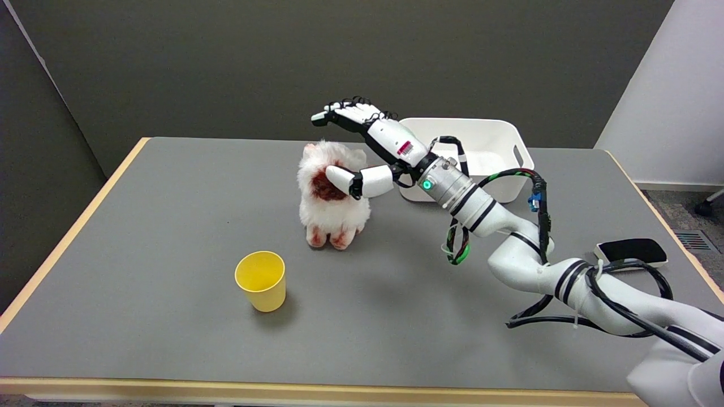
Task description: Pick up the plush toy.
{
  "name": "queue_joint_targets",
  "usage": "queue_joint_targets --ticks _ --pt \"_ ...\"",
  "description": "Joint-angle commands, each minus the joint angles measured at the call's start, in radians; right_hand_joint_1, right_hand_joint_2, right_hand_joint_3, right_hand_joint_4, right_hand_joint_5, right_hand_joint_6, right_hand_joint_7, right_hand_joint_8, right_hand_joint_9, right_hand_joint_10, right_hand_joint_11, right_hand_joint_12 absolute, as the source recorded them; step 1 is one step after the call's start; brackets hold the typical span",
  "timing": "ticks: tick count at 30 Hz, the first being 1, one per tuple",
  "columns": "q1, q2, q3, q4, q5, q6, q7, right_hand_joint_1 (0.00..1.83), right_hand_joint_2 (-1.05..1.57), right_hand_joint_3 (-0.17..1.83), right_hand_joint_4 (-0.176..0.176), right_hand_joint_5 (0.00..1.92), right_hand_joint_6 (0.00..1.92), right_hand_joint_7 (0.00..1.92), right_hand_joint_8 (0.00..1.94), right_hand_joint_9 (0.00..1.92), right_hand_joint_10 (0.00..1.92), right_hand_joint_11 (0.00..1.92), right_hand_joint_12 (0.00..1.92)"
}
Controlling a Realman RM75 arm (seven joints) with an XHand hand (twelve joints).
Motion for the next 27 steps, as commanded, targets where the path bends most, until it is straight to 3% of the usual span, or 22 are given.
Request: queue_joint_targets --ticks 1,11,18,27 --pt "0.096 -0.039 -0.059 -0.223 0.026 -0.110 0.003 0.42 0.61 0.86 0.114 0.25 0.48 0.21 0.24 0.03 0.47 0.00 0.71" --pt "0.106 -0.059 -0.089 -0.270 0.027 -0.107 0.026 0.41 0.57 0.97 0.111 0.22 0.55 0.18 0.33 0.03 0.50 0.00 0.83" --pt "0.101 -0.058 -0.091 -0.222 0.016 -0.093 0.026 0.46 0.62 0.89 0.109 0.24 0.48 0.23 0.27 0.11 0.56 0.00 1.14" --pt "0.096 -0.048 -0.091 -0.189 0.013 -0.068 0.026 0.49 0.61 0.93 0.104 0.23 0.49 0.25 0.30 0.17 0.64 0.04 1.21"
